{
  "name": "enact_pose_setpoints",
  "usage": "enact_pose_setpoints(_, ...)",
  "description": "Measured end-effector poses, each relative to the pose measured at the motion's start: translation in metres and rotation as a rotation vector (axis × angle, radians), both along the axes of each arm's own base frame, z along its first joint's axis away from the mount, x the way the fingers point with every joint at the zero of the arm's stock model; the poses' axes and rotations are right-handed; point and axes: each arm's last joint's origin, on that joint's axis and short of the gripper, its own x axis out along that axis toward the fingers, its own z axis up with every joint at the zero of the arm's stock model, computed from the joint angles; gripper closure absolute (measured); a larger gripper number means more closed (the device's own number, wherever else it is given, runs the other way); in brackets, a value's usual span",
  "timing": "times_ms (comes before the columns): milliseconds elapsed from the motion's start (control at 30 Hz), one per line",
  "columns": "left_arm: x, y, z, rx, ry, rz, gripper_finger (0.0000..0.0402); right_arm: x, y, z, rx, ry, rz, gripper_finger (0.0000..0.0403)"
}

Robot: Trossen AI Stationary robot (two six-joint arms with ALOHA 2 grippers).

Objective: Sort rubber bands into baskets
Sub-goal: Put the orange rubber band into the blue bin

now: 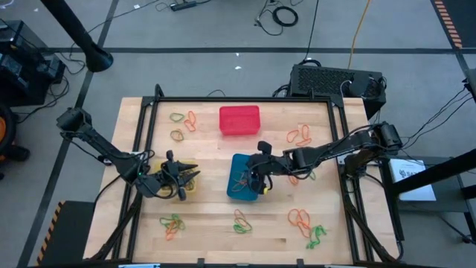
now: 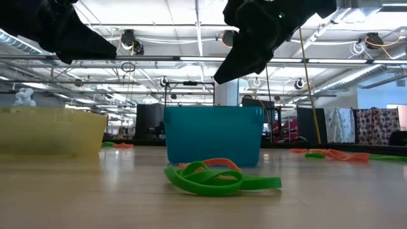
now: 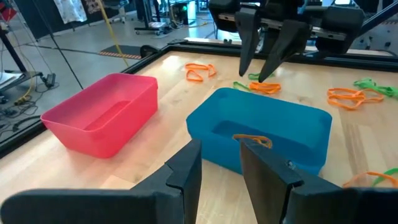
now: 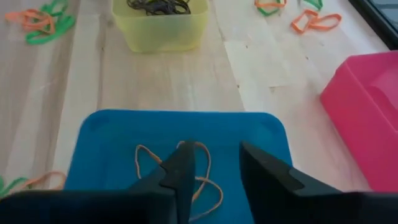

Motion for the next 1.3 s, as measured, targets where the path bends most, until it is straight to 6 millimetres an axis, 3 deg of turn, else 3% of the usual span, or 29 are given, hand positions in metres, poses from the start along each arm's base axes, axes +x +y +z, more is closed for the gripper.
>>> enact_pose_setpoints(200, 0.0, 0.0, 0.0, 0.0, 0.0, 0.0, 0.0284, 0.005, 0.008, 0.007, 0.034, -0.097, 0.041, 0.026)
enact_pose_setpoints(400, 0.0, 0.0, 0.0, 0.001, 0.0, 0.0, 0.0284, 0.015, 0.034, 0.016, 0.116, -0.271, 0.175, 0.0258)
enact_pose_setpoints(600, 0.0, 0.001, 0.0, 0.011, 0.001, 0.01, 0.0284, 0.038, 0.066, -0.023, 0.143, -0.334, 0.349, 0.0259)
enact_pose_setpoints(800, -0.002, 0.012, -0.008, 0.118, 0.037, 0.172, 0.0284, 0.094, 0.094, -0.054, 0.132, -0.339, 0.496, 0.0259)
enact_pose_setpoints(1033, -0.006, 0.027, -0.018, 0.224, 0.087, 0.333, 0.0284, 0.164, 0.119, -0.072, 0.034, -0.364, 0.612, 0.0259)
enact_pose_setpoints(1300, -0.008, 0.04, -0.024, 0.277, 0.152, 0.423, 0.0284, 0.213, 0.131, -0.099, -0.032, -0.371, 0.64, 0.0259)
